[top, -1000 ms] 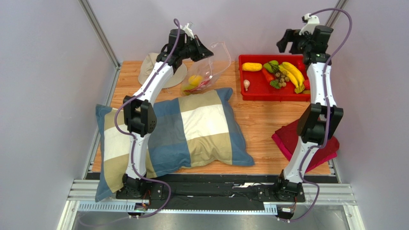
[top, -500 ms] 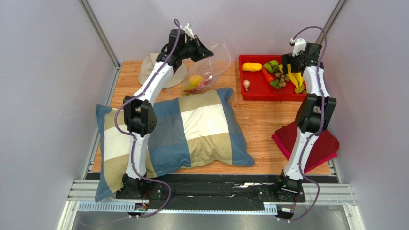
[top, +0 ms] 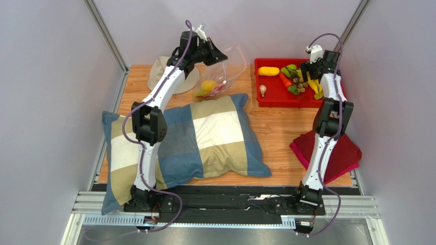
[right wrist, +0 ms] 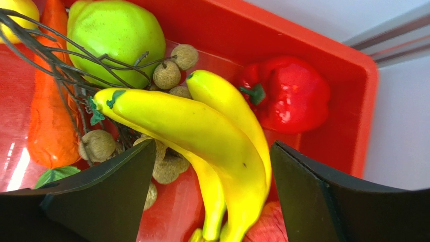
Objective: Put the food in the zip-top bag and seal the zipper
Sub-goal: Pick up the fake fruit from the bin.
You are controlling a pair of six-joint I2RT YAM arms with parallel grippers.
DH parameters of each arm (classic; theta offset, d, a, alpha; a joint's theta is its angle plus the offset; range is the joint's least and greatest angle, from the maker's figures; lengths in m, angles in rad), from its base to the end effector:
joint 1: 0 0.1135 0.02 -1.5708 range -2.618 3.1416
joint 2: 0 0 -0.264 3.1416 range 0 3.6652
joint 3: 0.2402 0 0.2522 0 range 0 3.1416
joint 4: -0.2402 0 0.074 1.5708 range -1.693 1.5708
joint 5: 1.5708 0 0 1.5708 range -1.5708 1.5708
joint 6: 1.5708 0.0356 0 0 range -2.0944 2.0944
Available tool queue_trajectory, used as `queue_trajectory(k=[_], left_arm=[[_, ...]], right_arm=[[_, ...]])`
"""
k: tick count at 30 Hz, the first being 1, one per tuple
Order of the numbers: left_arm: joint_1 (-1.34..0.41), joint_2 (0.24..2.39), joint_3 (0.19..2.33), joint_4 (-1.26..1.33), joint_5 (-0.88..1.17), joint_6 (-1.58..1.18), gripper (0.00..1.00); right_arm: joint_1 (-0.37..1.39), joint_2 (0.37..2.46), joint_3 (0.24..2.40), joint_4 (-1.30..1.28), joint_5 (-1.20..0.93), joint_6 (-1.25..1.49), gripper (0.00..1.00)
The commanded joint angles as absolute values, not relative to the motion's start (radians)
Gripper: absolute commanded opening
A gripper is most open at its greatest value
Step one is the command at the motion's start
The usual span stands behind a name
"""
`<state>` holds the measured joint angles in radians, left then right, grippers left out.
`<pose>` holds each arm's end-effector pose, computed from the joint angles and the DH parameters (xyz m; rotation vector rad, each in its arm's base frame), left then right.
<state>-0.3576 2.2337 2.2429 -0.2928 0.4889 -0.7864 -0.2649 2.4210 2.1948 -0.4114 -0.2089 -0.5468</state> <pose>0.4888 -0.2005 0.3543 -0.0592 2.0110 -1.2178 0.5405 -0.1390 0.2264 -0.4238 2.1603 -0.2254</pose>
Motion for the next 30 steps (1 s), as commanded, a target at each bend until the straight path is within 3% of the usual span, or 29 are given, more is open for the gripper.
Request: queue_trajectory(k=[1, 5, 8, 9, 16, 30], left_arm=[[-0.354, 2.23, 2.249, -0.249, 0.499, -0.784, 0.0], [-0.353, 2.232, 2.249, -0.249, 0.5, -0.779, 0.0], [-0.35, 2.235, 2.249, -0.25, 0.5, -0.781, 0.0], [-0.35, 2.235, 2.249, -0.25, 0.5, -0.782, 0.0], [-0.35, 2.232, 2.252, -0.252, 0.502, -0.781, 0.0], [-0.35, 2.229, 2.252, -0.252, 0.505, -0.784, 0.0]], right_arm=[[-0.262, 2.453, 2.237, -0.339, -0.264, -0.6, 0.84], [-0.262, 2.473, 2.238, -0.345, -0.285, -0.612, 0.75], [-0.264, 2.473, 2.24, -0.347, -0.29, -0.611, 0.56], [-0.264, 2.47, 2.238, -0.344, -0.288, -0.604, 0.44], [-0.273, 2.384, 2.183, -0.338, -0.304, -0.598, 0.03], [-0.322, 2.211, 2.112, -0.287, -0.361, -0.428, 0.0]])
